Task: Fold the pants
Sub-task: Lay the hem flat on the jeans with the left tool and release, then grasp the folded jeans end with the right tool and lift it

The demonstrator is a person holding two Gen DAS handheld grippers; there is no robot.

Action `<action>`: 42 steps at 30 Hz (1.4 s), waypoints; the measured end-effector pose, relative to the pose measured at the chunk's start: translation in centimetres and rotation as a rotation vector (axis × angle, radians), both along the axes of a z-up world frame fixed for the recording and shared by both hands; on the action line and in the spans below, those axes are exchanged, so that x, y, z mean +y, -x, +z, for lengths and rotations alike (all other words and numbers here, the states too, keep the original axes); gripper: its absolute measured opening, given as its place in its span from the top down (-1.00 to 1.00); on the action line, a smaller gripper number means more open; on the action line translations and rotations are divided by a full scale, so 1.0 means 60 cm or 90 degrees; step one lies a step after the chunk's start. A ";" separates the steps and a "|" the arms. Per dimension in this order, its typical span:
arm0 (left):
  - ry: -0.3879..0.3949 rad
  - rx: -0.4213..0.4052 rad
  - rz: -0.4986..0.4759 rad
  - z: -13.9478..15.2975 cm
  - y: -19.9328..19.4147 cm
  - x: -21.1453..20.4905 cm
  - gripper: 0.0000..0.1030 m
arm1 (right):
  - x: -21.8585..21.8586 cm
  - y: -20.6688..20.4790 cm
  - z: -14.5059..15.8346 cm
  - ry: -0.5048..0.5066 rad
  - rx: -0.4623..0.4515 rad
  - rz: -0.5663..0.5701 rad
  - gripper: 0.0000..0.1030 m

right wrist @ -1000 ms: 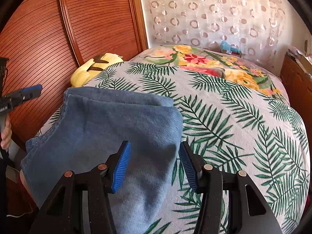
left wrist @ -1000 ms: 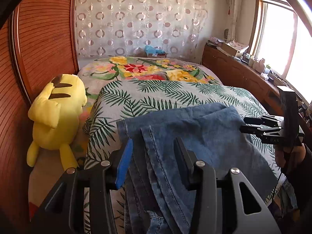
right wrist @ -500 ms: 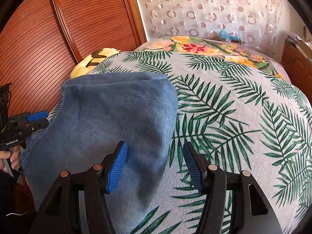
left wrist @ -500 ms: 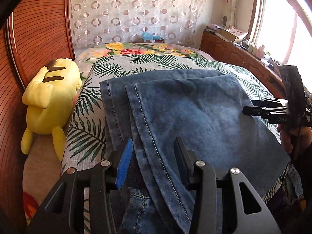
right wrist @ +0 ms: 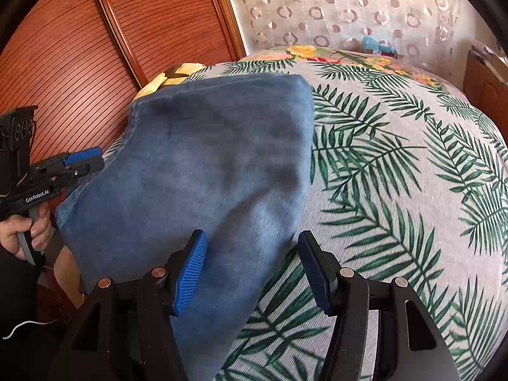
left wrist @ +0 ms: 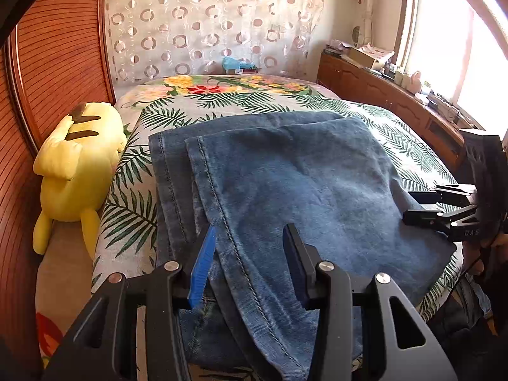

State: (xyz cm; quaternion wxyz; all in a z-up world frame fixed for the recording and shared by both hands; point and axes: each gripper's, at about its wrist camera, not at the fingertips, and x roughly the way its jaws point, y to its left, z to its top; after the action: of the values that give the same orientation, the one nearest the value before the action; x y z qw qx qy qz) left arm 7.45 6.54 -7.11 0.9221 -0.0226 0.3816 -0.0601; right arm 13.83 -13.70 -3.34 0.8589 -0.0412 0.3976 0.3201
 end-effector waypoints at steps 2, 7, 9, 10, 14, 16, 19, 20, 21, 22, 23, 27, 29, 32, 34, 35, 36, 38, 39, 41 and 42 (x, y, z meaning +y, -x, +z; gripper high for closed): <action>-0.003 0.000 -0.002 0.000 0.002 -0.005 0.12 | 0.001 0.007 0.001 0.003 0.000 0.004 -0.19; -0.009 -0.003 -0.003 0.001 0.008 -0.013 -0.31 | -0.001 0.020 -0.001 0.003 -0.009 0.002 -0.11; 0.000 -0.014 -0.001 0.000 0.011 -0.013 -0.64 | 0.001 0.021 0.001 -0.004 -0.004 0.010 0.05; 0.005 -0.011 -0.004 -0.001 0.012 -0.013 -0.64 | 0.002 0.023 0.001 -0.005 -0.005 0.012 0.22; 0.016 -0.010 -0.007 -0.005 0.020 -0.018 -0.64 | 0.004 0.027 0.003 -0.010 -0.014 0.019 0.60; 0.015 -0.012 -0.009 -0.007 0.028 -0.022 -0.64 | 0.001 0.030 0.006 -0.017 -0.019 0.016 0.74; 0.001 -0.006 -0.005 -0.022 0.037 -0.022 -0.64 | -0.009 0.038 0.017 -0.038 -0.031 0.013 0.85; -0.001 -0.001 0.000 -0.026 0.038 -0.019 -0.64 | -0.010 0.042 0.023 -0.046 -0.037 0.015 0.88; 0.001 0.002 0.007 -0.029 0.040 -0.013 -0.64 | -0.011 0.045 0.030 -0.052 -0.043 0.019 0.89; 0.005 0.001 0.012 -0.030 0.042 -0.008 -0.64 | -0.010 0.049 0.038 -0.057 -0.052 0.025 0.90; 0.008 0.000 0.020 -0.027 0.045 -0.001 -0.64 | -0.008 0.052 0.048 -0.061 -0.061 0.031 0.90; 0.018 -0.026 0.045 0.001 0.060 0.027 -0.64 | 0.012 0.064 0.085 -0.074 -0.087 0.062 0.91; 0.014 -0.042 0.059 0.017 0.068 0.043 -0.64 | 0.032 0.066 0.103 -0.072 -0.102 0.082 0.91; 0.010 -0.062 0.084 0.040 0.081 0.068 -0.64 | 0.065 0.064 0.126 -0.070 -0.122 0.111 0.92; 0.008 -0.075 0.102 0.054 0.089 0.089 -0.64 | 0.094 0.061 0.138 -0.071 -0.130 0.132 0.92; 0.008 -0.082 0.112 0.061 0.094 0.100 -0.64 | 0.110 0.060 0.143 -0.070 -0.134 0.144 0.92; 0.009 -0.090 0.121 0.067 0.100 0.111 -0.64 | 0.125 0.060 0.146 -0.069 -0.138 0.155 0.92; 0.009 -0.103 0.139 0.076 0.109 0.132 -0.64 | 0.158 0.051 0.145 -0.068 -0.139 0.178 0.92; 0.008 -0.107 0.147 0.079 0.115 0.142 -0.64 | 0.172 0.046 0.142 -0.069 -0.134 0.187 0.92; 0.006 -0.115 0.159 0.086 0.127 0.153 -0.64 | 0.203 0.036 0.133 -0.078 -0.115 0.208 0.92; 0.006 -0.119 0.167 0.088 0.132 0.162 -0.64 | 0.218 0.030 0.127 -0.079 -0.110 0.216 0.92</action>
State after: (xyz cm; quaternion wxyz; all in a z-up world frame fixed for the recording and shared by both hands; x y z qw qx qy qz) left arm -0.49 16.24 -1.81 0.9533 -0.0711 0.2878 0.0572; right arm 12.04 -0.61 4.29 0.8242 -0.0823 0.2896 0.4796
